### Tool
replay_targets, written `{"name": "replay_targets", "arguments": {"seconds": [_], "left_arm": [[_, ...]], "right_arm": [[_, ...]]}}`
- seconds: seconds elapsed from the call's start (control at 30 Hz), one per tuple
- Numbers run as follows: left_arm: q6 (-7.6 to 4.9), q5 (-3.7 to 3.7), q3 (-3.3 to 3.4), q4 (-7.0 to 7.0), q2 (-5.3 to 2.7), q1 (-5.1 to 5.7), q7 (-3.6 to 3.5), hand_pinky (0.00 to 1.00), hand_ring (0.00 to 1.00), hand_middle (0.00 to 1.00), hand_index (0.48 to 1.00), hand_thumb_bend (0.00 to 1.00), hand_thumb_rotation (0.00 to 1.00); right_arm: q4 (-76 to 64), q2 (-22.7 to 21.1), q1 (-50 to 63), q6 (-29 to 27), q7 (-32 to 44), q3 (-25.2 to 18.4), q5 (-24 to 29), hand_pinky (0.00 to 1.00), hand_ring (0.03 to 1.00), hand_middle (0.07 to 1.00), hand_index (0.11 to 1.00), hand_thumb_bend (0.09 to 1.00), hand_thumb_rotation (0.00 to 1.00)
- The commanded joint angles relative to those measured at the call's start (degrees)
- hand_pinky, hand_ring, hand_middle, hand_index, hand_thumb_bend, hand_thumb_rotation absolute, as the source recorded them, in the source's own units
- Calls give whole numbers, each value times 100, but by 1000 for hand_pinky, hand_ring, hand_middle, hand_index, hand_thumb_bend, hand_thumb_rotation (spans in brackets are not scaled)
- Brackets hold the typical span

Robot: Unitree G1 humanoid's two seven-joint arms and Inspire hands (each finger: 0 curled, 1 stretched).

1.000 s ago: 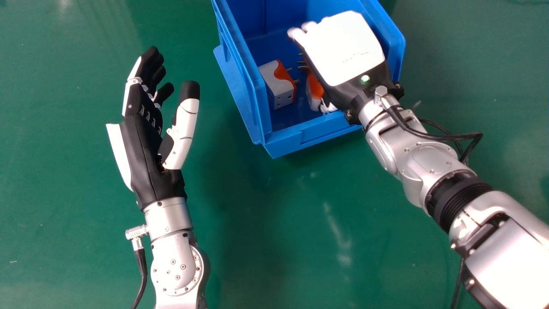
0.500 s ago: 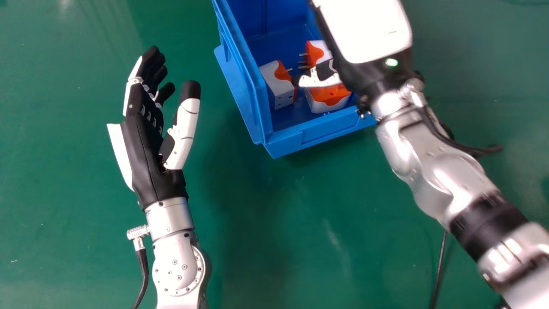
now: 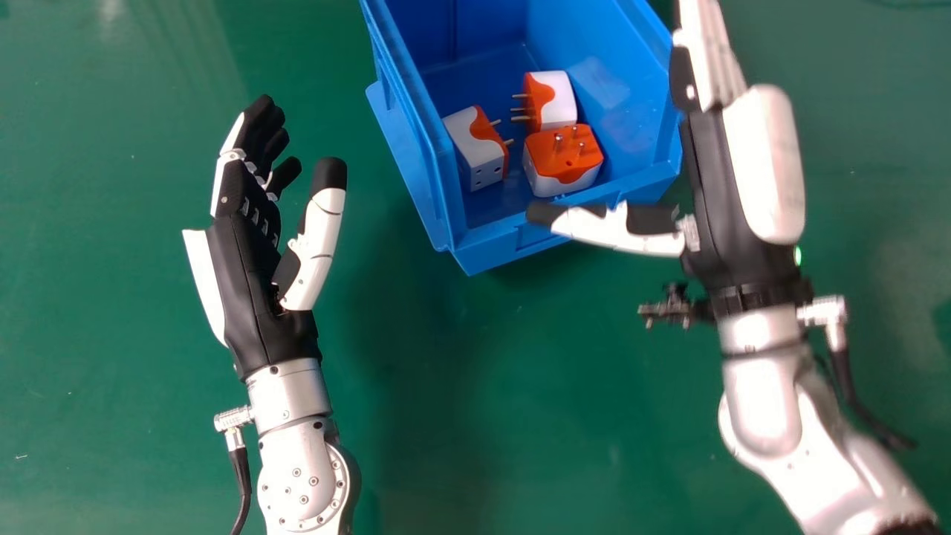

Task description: Pick all objects and put in blue box

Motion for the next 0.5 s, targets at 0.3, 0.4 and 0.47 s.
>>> {"name": "replay_targets", "arguments": {"seconds": [0.3,0.4,0.47], "left_arm": [[-40,5,-60,-64,6,20,-170,821,860,856,819,706,524],[-43,53,-62,-63,16,41,-175,821,861,857,820,705,525],[-41,71,-72,-96,29,87,-195,821,861,857,820,705,525]], "right_arm": [[359,952,600,-1039,-51,-155,190,851,949,984,998,832,677],[341,1140,787,-1087,-157,-168,53,847,942,980,996,826,735],[302,1288,913,-1112,-184,-194,66,847,942,980,996,826,735]]}}
